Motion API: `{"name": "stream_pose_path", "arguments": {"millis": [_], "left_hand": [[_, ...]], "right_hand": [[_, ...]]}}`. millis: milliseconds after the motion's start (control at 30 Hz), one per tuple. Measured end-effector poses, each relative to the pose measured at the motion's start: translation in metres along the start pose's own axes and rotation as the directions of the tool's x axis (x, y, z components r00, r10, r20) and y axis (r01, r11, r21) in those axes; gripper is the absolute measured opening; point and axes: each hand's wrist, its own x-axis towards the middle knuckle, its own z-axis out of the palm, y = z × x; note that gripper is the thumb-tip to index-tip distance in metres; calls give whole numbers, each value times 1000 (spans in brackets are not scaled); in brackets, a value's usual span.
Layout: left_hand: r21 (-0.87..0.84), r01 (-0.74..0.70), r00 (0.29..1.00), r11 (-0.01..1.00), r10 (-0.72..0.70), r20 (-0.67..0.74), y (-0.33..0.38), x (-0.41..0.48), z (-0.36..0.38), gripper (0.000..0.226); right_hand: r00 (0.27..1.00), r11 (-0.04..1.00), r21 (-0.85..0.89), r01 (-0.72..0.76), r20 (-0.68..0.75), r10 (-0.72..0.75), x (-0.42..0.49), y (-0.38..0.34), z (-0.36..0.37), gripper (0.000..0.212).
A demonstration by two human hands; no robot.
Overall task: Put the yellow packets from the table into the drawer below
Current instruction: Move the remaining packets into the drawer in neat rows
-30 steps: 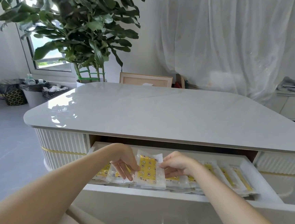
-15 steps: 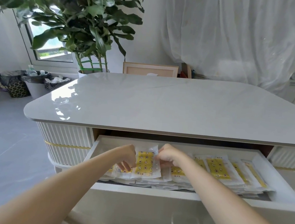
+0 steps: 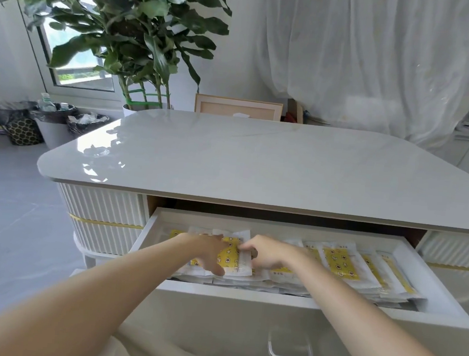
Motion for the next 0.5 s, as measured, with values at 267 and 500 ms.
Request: {"name": "stream_pose_path", "arguments": {"millis": [267, 500], "left_hand": [[114, 64, 996, 991, -70, 47, 0, 3, 10, 81], [111, 87, 994, 990, -94, 59, 4, 7, 12, 85]], "right_hand": [[997, 997, -79, -2, 79, 8, 2, -12, 6, 69], [999, 997, -78, 3, 41, 1, -7, -15, 8, 74]]}}
